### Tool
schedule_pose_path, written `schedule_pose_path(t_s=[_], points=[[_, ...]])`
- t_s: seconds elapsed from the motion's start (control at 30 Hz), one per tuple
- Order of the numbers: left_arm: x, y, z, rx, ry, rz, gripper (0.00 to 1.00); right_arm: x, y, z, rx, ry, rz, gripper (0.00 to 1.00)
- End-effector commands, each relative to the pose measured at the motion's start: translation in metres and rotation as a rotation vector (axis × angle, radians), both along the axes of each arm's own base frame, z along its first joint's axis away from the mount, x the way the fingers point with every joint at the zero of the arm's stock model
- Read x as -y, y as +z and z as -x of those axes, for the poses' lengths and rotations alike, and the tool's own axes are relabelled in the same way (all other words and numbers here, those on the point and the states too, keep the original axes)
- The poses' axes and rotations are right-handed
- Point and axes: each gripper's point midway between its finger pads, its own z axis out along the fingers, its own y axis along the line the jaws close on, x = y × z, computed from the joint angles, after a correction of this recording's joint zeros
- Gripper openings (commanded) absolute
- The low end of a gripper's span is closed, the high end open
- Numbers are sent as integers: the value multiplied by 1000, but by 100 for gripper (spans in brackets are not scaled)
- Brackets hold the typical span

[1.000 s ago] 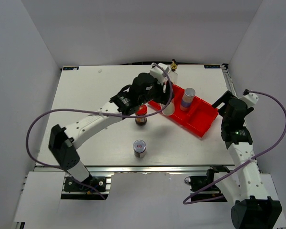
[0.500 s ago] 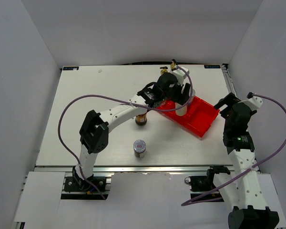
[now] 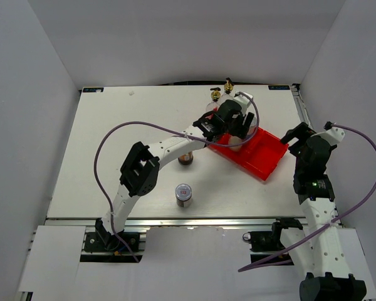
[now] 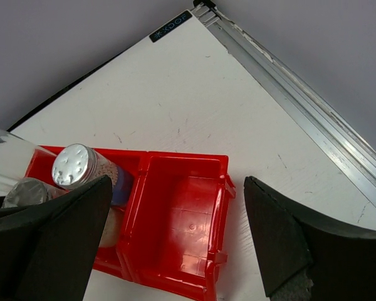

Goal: Organize the condiment bottles

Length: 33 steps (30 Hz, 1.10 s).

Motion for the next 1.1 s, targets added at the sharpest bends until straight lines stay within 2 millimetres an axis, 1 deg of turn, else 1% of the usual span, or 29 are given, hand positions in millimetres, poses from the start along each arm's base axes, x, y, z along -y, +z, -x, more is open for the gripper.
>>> schedule_pose_path(t_s=[0.0, 0.07, 0.1, 0.13, 0.23, 0.3, 0.33, 0.5, 0.53, 0.6, 0.63, 0.67, 0.7, 0.73, 0.77, 0.83, 0.87, 0.9, 0.93, 0.97, 1.0, 1.03, 1.07], points=[[0, 64, -15, 126, 69, 96, 23, -2, 8, -5, 35, 23, 10, 89], [1, 62, -14, 122, 61, 97, 40, -2, 7, -6, 28, 25, 11, 89], [3, 58, -12, 110, 44, 96, 45, -3, 7, -6, 25, 26, 10, 90], [5, 57, -10, 105, 34, 96, 62, -3, 7, -6, 24, 26, 10, 89], [5, 55, -8, 94, 22, 91, 80, -4, 8, -6, 25, 38, 12, 89], [3, 59, -6, 95, 24, 90, 88, -9, 10, -6, 28, 69, 22, 89], [2, 60, -5, 94, 21, 91, 98, -11, 14, -5, 34, 86, 27, 89], [-2, 73, 0, 99, 10, 94, 98, -28, 28, -2, 82, 193, 51, 89], [-4, 82, 2, 105, 9, 105, 98, -30, 29, -2, 87, 211, 65, 89], [-9, 85, 5, 96, 14, 106, 98, -49, 34, -3, 97, 330, 71, 89], [-14, 91, 11, 93, 12, 106, 98, -70, 34, -2, 99, 455, 75, 89], [-18, 96, 13, 96, 13, 110, 98, -79, 36, -1, 103, 512, 77, 89], [-23, 100, 16, 100, 14, 112, 98, -89, 42, 0, 120, 570, 78, 89], [-33, 123, 23, 126, 21, 141, 98, -98, 43, 2, 127, 623, 80, 89], [-44, 117, 24, 127, 48, 124, 98, -114, 45, 7, 139, 722, 86, 89], [-63, 127, 29, 148, 89, 122, 98, -127, 49, 12, 165, 805, 98, 89], [-80, 157, 38, 189, 112, 167, 98, -143, 51, 18, 179, 884, 110, 89], [-98, 140, 40, 185, 162, 128, 98, -155, 52, 23, 191, 937, 119, 89], [-111, 143, 43, 196, 190, 130, 98, -163, 53, 26, 200, 973, 129, 89], [-133, 172, 51, 243, 224, 189, 98, -177, 51, 30, 202, 1024, 150, 89], [-157, 146, 50, 224, 293, 149, 98, -185, 49, 31, 199, 1044, 170, 89], [-174, 143, 49, 223, 328, 159, 98, -192, 48, 32, 184, 1061, 189, 90], [-197, 157, 52, 238, 365, 215, 98, -210, 37, 32, 139, 1096, 203, 89]])
